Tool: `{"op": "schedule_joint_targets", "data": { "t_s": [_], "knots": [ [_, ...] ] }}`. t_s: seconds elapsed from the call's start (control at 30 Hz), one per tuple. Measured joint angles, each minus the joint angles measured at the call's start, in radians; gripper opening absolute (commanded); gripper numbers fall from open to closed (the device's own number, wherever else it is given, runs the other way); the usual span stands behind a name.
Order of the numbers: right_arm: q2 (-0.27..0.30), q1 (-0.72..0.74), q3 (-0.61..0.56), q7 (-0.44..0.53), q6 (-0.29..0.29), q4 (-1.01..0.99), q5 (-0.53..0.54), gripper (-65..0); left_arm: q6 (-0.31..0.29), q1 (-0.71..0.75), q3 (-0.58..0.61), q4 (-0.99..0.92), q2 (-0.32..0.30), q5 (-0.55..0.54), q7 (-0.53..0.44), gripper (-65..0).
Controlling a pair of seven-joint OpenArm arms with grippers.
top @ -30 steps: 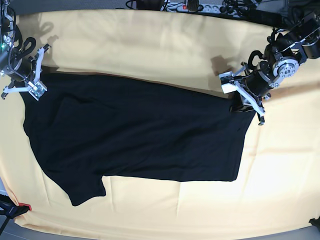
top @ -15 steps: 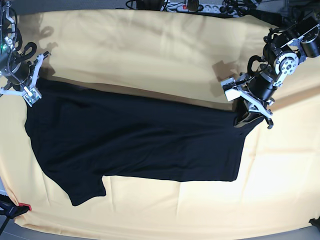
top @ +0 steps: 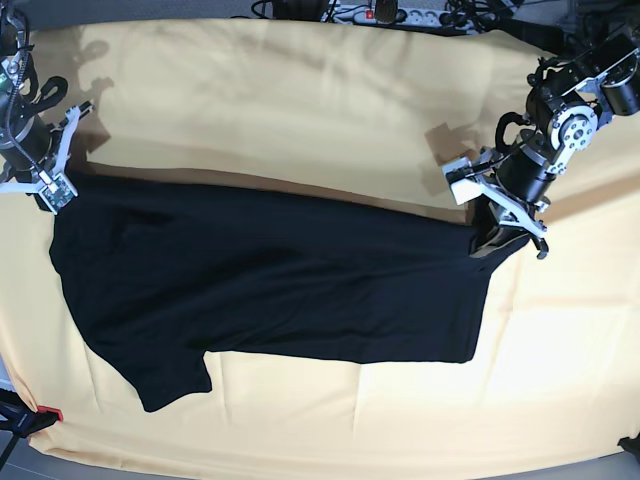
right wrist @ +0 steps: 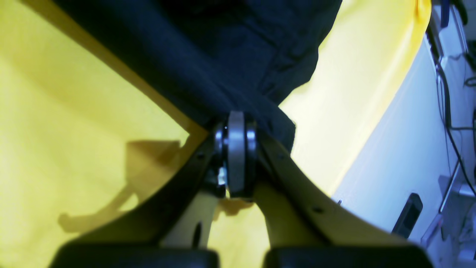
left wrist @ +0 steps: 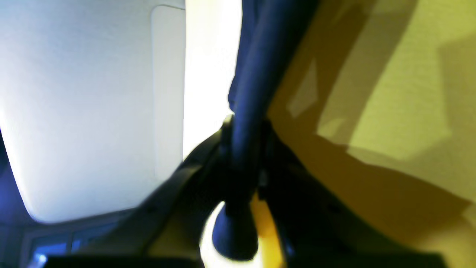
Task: Fold the T-shirt properly
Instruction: 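Pull the held shirt edge with both grippers to straighten it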
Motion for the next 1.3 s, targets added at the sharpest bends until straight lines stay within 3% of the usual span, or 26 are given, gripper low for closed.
{"op": "schedule_joint_targets", "data": {
  "t_s": [0.07,0.17,0.23,0.3,0.5,0.57,0.67,0.73,0.83,1.0,1.13,1.23,1.3],
  "knots": [
    [-0.004,0.0,0.0,0.0,0.0,0.0,0.0,-65.0,0.038,-0.018,-0.009,0.003,-0.001,0.021,0.019,-46.6],
    [-0.004,0.0,0.0,0.0,0.0,0.0,0.004,-65.0,-0.007,-0.028,-0.021,0.009,-0.005,0.025,0.062,-45.7],
    [-0.004,0.0,0.0,0.0,0.0,0.0,0.003,-65.0,-0.071,-0.018,-0.018,0.007,-0.008,-0.029,0.073,-52.3],
    [-0.004,0.0,0.0,0.0,0.0,0.0,0.004,-65.0,-0.091,-0.008,-0.017,0.006,-0.004,-0.038,0.071,-64.6],
    [-0.004,0.0,0.0,-0.032,0.0,0.0,0.004,-65.0,-0.086,-0.016,-0.017,0.007,-0.003,-0.041,0.072,-65.0],
    [-0.004,-0.009,0.0,-0.046,0.024,0.0,0.004,-65.0,-0.107,-0.014,-0.017,0.008,-0.007,-0.055,0.072,-65.0],
    [-0.002,-0.072,0.0,-0.054,0.033,0.0,0.002,-65.0,-0.231,-0.016,-0.017,0.022,-0.035,-0.109,0.093,-65.0],
    [-0.002,-0.117,0.001,-0.094,0.05,0.0,0.001,-65.0,-0.268,-0.005,-0.017,0.04,-0.063,-0.132,0.087,-65.0],
    [-0.002,-0.169,0.001,-0.105,0.05,0.001,-0.003,-65.0,-0.27,0.026,-0.017,0.096,-0.116,-0.15,0.097,-65.0],
    [-0.001,-0.238,0.001,-0.114,0.049,0.002,-0.004,-65.0,-0.343,0.103,-0.018,0.218,-0.205,-0.19,0.106,-65.0],
    [0.002,-0.281,0.002,-0.142,0.049,0.025,-0.005,-65.0,-0.338,0.135,-0.018,0.255,-0.262,-0.192,0.112,-65.0],
    [0.0,-0.288,0.002,-0.062,0.04,0.05,0.007,-65.0,-0.338,0.137,-0.018,0.253,-0.269,-0.192,0.113,-65.0],
    [0.001,-0.285,0.002,0.027,0.035,0.05,0.031,-55.2,-0.338,0.137,-0.018,0.253,-0.269,-0.192,0.113,-65.0]
  ]
}}
